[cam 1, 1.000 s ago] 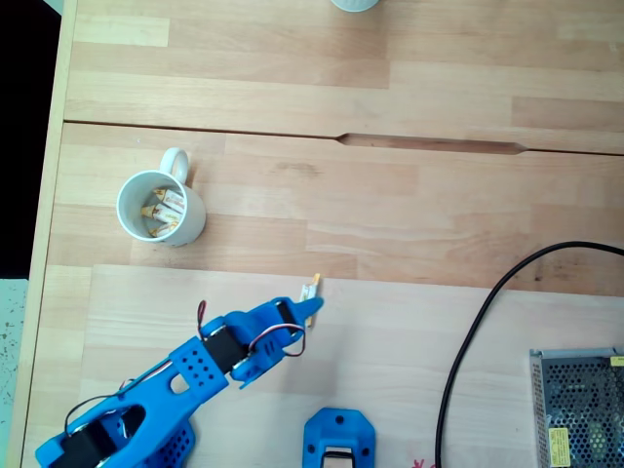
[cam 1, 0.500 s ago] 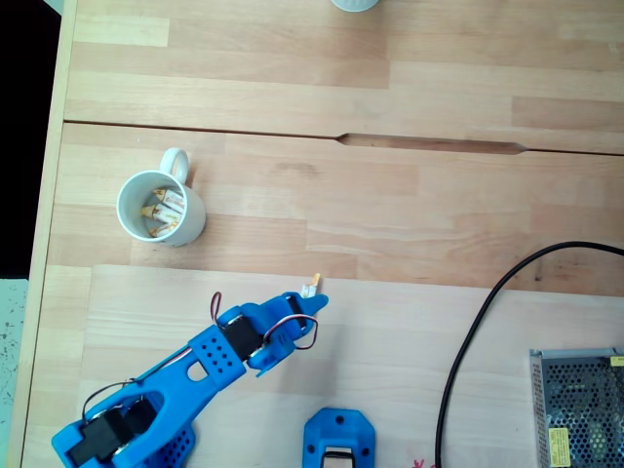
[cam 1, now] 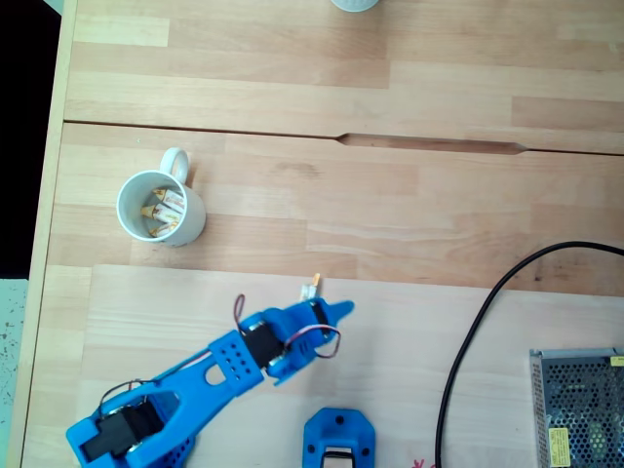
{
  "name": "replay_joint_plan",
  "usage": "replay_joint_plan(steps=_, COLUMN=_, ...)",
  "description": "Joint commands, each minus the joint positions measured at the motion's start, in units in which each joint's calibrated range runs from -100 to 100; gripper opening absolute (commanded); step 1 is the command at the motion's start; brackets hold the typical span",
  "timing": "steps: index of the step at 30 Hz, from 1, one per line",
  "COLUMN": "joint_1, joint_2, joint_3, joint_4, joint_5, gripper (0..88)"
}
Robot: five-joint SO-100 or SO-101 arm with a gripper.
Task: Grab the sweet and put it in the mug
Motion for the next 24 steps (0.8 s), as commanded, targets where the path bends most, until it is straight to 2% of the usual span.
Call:
replay_joint_plan(steps=1, joint_1=1.8, joint_2=-0.5, joint_3=-3.1, joint_4=-0.1, joint_5=-0.1, gripper=29.6)
replay_joint_plan(steps=15, joint_1=-2.1, joint_2=-0.7, joint_3=-4.1, joint_4=-1.0, joint_5=1.3, gripper=29.6)
replay_joint_plan(steps=24, joint_1=-2.5, joint_2=-0.6, joint_3=-3.7, joint_4=-0.9, joint_5=11.7, gripper=29.6)
